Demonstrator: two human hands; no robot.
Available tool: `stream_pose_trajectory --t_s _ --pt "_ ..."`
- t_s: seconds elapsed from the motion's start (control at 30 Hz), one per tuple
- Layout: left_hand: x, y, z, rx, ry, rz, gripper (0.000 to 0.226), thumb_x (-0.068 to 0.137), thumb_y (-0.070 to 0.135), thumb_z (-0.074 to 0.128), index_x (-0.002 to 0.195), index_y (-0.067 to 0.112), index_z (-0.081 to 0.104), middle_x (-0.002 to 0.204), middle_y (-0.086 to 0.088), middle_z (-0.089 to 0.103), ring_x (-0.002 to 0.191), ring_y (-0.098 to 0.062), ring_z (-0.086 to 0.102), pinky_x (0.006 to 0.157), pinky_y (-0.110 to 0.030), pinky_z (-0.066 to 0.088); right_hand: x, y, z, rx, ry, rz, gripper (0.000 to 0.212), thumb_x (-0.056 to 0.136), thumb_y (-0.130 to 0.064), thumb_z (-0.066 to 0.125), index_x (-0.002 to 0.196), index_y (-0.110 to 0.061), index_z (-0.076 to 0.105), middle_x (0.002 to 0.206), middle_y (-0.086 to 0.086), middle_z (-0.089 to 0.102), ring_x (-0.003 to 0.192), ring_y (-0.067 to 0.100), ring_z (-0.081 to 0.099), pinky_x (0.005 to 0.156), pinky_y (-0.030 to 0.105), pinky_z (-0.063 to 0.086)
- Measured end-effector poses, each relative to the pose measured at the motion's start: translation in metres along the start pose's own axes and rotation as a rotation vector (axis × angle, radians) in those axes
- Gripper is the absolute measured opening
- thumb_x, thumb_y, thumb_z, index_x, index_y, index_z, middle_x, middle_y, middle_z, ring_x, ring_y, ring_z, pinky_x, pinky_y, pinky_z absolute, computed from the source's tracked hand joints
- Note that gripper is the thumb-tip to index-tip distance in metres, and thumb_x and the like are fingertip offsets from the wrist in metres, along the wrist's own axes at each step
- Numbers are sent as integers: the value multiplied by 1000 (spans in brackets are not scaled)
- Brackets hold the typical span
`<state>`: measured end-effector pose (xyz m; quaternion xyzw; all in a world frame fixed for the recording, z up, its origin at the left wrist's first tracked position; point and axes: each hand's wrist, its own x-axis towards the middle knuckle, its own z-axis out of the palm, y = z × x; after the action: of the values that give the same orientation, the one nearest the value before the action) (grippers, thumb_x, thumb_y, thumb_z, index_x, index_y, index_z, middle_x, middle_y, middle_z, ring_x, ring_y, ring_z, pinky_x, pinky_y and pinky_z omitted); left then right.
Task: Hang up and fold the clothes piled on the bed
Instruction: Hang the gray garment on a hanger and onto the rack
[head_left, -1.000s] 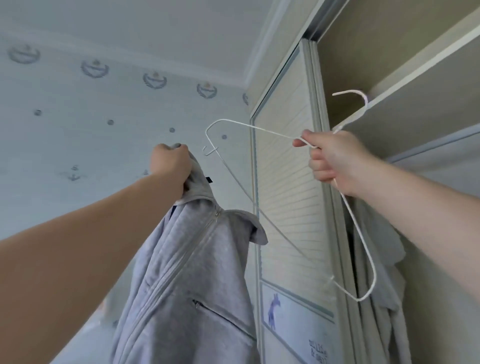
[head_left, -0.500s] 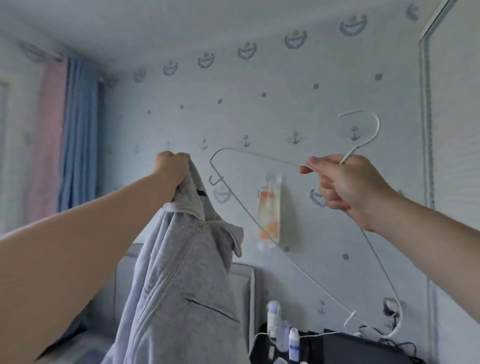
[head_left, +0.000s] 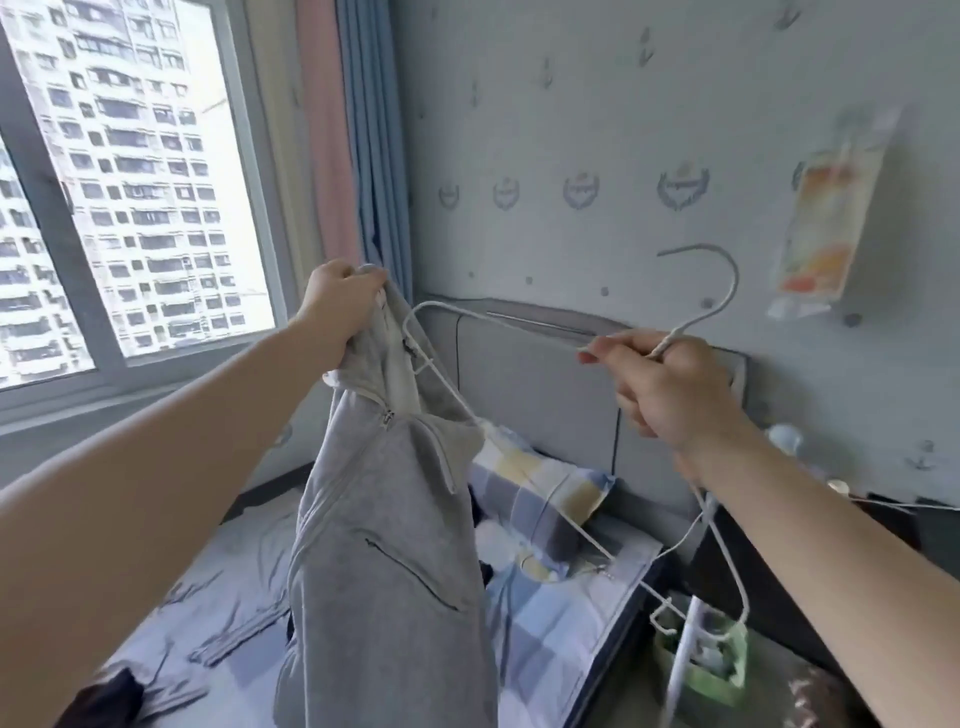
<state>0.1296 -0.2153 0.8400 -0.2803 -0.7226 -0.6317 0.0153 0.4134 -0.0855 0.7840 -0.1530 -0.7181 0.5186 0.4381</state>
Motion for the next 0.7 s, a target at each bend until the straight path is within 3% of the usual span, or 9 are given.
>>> stream_pose_trajectory --t_s 0.2,0.3,0.4,0.5,0.57,0.63,0.7 --pt "-15 -153 -56 34 -44 -101 32 80 35 62 86 4 61 74 -3 55 66 -12 53 59 -30 47 -24 100 104 151 -76 186 24 99 -19 61 82 -15 78 46 -7 26 37 10 19 40 14 19" --pt "-35 -223 -79 82 -42 -159 28 82 34 63 69 19 43 54 15 39 50 -5 36 47 -23 34 -42 140 142 161 -142 254 20 98 -19 62 88 -12 78 46 -8 27 36 9 20 40 14 21" --pt "-49 -288 -104 122 -42 -272 28 86 32 66 74 12 50 63 7 47 57 -10 43 55 -29 39 -59 175 178 156 -193 329 17 93 -24 64 92 -14 78 48 -6 27 38 8 20 40 13 20" --pt "-66 -334 -121 135 -20 -371 24 85 27 67 81 8 53 71 -3 50 62 -12 47 56 -30 40 -82 204 205 111 -254 430 19 98 -21 61 92 -18 79 48 -5 28 39 9 20 39 14 19" --pt "-81 -357 -126 155 8 -417 21 84 26 66 79 13 50 66 2 48 57 -8 46 50 -26 39 -102 216 217 93 -305 501 20 96 -26 61 94 -18 79 49 -2 26 41 11 19 39 16 18" --pt "-93 -375 -126 179 21 -429 25 85 29 65 75 14 48 65 4 48 57 -8 46 53 -28 40 -121 225 225 84 -356 556 25 89 -36 62 96 -18 78 52 2 25 43 13 17 40 20 15" --pt "-103 -383 -124 211 -4 -398 30 87 30 64 73 9 48 65 6 45 57 -8 43 56 -28 38 -134 232 230 63 -360 579 23 91 -34 62 95 -18 78 53 4 26 44 14 18 41 24 13"
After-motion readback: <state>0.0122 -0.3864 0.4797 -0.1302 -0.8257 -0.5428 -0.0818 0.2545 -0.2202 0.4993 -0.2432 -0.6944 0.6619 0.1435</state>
